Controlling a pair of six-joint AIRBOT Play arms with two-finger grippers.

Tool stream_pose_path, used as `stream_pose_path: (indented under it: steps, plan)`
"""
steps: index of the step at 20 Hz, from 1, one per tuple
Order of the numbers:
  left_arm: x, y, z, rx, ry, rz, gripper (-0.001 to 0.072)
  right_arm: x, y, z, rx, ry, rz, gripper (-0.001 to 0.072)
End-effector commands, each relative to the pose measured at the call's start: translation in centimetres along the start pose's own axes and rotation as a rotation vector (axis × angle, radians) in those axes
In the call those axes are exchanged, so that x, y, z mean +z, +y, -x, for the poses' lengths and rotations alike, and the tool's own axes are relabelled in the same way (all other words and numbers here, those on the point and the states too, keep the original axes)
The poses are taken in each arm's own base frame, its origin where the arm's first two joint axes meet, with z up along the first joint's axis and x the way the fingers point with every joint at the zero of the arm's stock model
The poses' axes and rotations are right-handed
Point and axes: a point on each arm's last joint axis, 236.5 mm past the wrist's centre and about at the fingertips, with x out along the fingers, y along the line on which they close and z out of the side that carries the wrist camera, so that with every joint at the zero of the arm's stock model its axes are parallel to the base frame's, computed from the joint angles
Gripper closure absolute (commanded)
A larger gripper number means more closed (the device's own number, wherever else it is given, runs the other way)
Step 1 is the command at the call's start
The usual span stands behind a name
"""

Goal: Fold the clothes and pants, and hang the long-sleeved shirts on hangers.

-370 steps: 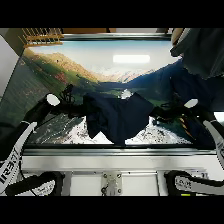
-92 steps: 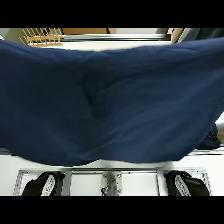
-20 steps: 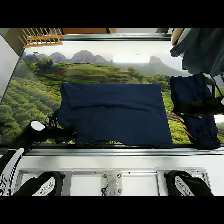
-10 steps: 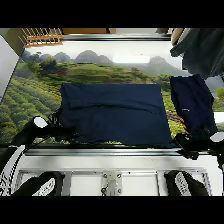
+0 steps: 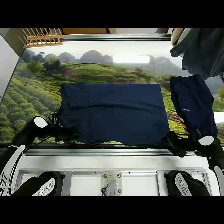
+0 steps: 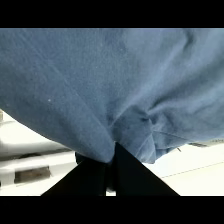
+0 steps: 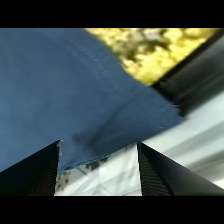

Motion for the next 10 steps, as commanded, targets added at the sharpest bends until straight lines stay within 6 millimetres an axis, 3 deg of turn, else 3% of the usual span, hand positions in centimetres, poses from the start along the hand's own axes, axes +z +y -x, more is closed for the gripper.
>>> stream_pose_path:
  steps: [1, 3, 4, 5, 6, 10]
  plan:
    - [0.0, 0.0, 0.0, 0.000, 0.000, 0.000, 0.0694, -0.7, 0.1, -1.2, -0.022, 0.023, 0.026, 0.0200]
    - [0.0, 0.0, 0.0, 0.000, 0.001, 0.000, 0.0694, -1.0, 0.0, -1.4, -0.030, 0.038, 0.040, 0.0202]
    - [0.0, 0.0, 0.0, 0.000, 0.001, 0.000, 0.0694, -1.0, 0.1, -1.3, -0.029, 0.037, 0.057, 0.0284]
    - [0.0, 0.0, 0.0, 0.000, 0.000, 0.001, 0.0694, -1.1, 0.2, -1.2, -0.026, 0.039, 0.089, 0.0523]
    - [0.1, 0.1, 0.2, -0.001, -0.003, 0.008, 0.0694, -1.1, 0.5, -0.8, -0.022, 0.041, 0.131, 0.0674]
    - [-0.2, 0.4, 3.9, -0.034, -0.060, 0.037, 0.0694, -0.5, 0.3, 3.3, -0.134, 0.053, 0.336, 0.0701]
